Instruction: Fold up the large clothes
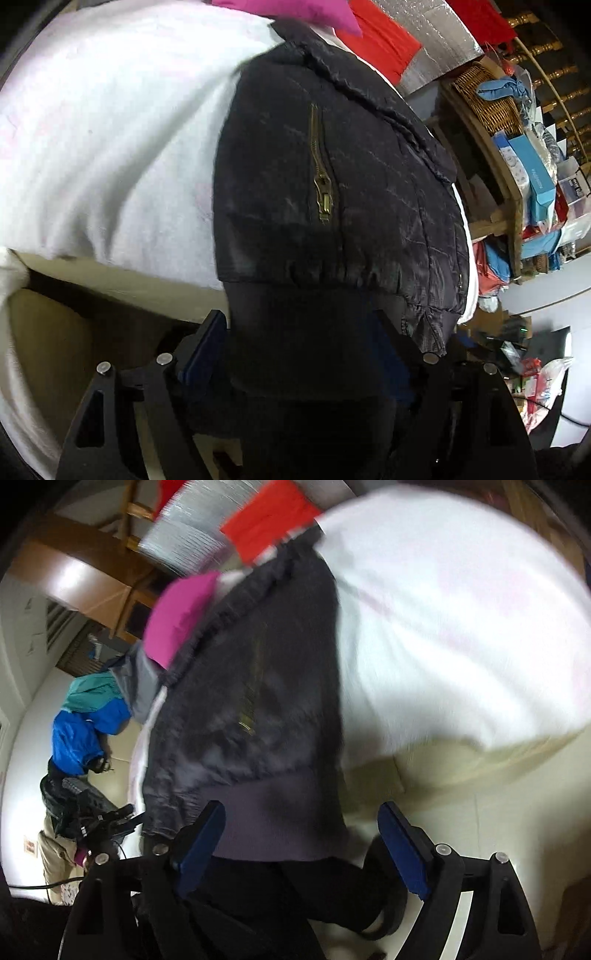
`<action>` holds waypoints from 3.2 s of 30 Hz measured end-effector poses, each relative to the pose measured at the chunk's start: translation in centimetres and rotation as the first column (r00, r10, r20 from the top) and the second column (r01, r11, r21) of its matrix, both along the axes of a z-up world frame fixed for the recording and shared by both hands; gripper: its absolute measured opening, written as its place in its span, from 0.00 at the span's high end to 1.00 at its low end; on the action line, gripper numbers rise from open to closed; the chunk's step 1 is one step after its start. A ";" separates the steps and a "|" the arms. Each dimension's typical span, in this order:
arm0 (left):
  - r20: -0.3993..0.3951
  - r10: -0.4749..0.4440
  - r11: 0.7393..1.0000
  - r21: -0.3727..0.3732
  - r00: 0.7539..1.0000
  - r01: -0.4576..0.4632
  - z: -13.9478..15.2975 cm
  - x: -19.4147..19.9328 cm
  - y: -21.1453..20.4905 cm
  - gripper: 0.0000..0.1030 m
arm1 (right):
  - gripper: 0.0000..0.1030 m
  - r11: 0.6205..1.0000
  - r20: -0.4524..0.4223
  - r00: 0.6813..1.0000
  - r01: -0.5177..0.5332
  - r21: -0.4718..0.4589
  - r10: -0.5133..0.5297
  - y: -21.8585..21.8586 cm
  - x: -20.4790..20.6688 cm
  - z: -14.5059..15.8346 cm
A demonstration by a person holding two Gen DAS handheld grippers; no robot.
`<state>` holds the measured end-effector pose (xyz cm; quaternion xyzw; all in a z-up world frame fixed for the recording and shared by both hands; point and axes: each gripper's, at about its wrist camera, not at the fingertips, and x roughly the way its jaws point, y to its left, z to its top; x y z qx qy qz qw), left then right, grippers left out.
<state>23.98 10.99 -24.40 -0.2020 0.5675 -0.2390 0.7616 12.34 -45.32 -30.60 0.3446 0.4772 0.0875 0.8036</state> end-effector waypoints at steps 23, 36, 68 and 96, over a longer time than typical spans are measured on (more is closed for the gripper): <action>-0.060 -0.001 0.988 -0.156 0.998 -0.008 -3.4 0.3 1.3 0.30 | 0.36 0.995 0.015 0.995 -0.096 0.005 0.096 4.9 4.1 -1.1; 0.136 -0.064 0.983 -0.164 0.989 0.086 2.3 0.1 0.7 0.81 | 0.80 0.984 0.317 0.937 -0.104 -0.142 0.145 6.9 3.8 8.5; 0.253 0.095 0.995 -0.025 0.963 -0.092 11.8 37.4 -8.1 0.84 | 0.90 0.937 0.412 0.895 0.277 -0.214 -0.170 -1.7 41.4 17.1; 0.107 0.131 0.989 0.056 0.986 -0.138 2.6 36.9 -4.0 0.13 | 0.81 0.804 -0.024 1.000 -0.015 -0.594 0.001 0.6 50.1 9.6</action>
